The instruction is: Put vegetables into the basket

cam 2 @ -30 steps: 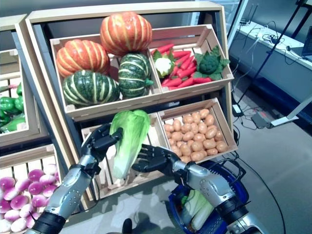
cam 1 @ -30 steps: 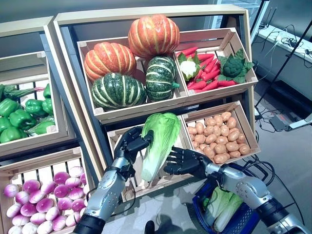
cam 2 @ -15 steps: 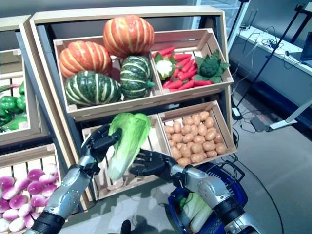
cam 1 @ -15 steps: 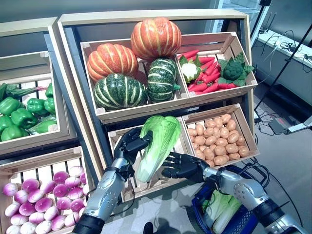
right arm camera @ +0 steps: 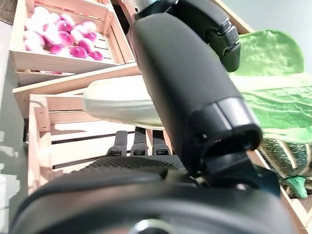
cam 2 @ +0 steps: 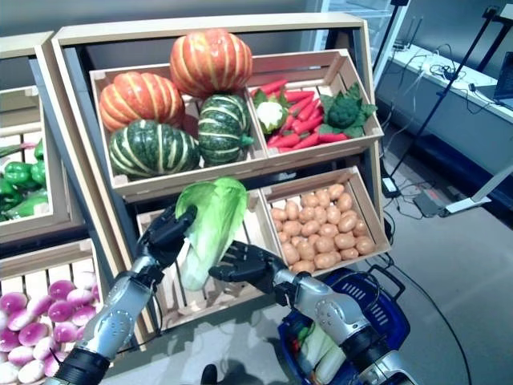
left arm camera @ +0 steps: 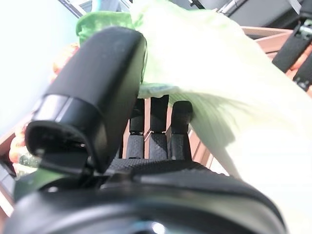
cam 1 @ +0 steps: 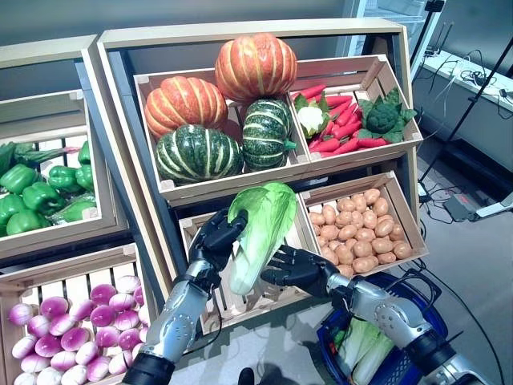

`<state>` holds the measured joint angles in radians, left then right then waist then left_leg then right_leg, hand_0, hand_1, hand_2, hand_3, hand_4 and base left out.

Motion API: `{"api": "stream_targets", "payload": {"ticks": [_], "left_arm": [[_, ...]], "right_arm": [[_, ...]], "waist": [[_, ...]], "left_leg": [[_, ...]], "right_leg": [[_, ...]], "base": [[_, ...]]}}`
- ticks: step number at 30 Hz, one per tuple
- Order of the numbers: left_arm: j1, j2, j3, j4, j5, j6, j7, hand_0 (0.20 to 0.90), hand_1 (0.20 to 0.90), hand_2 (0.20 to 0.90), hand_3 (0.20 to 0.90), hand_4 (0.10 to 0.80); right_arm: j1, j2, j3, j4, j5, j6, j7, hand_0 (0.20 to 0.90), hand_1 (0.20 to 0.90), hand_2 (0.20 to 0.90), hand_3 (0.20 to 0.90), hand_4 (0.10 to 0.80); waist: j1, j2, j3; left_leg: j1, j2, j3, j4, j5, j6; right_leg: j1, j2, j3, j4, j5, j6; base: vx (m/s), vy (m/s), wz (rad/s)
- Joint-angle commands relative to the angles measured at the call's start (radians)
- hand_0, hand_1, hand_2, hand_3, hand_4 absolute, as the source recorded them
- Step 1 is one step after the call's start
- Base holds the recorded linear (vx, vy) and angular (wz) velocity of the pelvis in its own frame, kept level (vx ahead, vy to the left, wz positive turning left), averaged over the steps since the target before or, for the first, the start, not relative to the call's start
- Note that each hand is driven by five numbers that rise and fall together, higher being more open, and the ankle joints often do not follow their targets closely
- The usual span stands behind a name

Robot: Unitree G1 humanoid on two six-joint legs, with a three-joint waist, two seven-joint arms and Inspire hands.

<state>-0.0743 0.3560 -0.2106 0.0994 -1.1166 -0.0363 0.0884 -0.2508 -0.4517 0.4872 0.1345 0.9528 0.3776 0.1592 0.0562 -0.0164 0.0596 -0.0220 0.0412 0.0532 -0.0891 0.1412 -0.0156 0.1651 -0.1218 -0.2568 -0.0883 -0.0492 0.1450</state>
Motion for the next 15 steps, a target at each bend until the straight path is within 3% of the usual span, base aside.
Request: {"api": "stream_targets", "payload": {"ticks": [1, 15], "left_arm": [[-0.14, -0.067, -0.028, -0.053, -0.139, -0.069, -0.145, 0.3, 0.3, 0.3, 0.3, 0.4], [-0.138, -0.129, -0.039, -0.036, -0.303, -0.038, -0.163, 0.3, 0.3, 0.3, 0.3, 0.4]], "right_arm": [[-0.083, 0.147, 0.048, -0.037, 0.126, -0.107, 0.015, 0.9, 0.9, 0.9, 0.9, 0.8], [-0.091, 0.183, 0.051, 0.001, 0.132, -0.103, -0.011, 0.9, 0.9, 0.9, 0.9, 0.8]], "waist": [[0.017, -0.039, -0.053], [0.012, -0.045, -0.06]], "left_leg": [[0.083, 0.019, 0.014, 0.002, -0.142, -0.035], [0.087, 0.024, 0.021, 0.002, -0.143, -0.033]], "right_leg": [[-0.06, -0.084, 0.023, 0.002, 0.101, 0.002], [-0.059, -0.083, 0.028, 0.004, 0.099, -0.001]], "base": [[0.0, 0.0, 0.0], [0.0, 0.0, 0.0]]}}
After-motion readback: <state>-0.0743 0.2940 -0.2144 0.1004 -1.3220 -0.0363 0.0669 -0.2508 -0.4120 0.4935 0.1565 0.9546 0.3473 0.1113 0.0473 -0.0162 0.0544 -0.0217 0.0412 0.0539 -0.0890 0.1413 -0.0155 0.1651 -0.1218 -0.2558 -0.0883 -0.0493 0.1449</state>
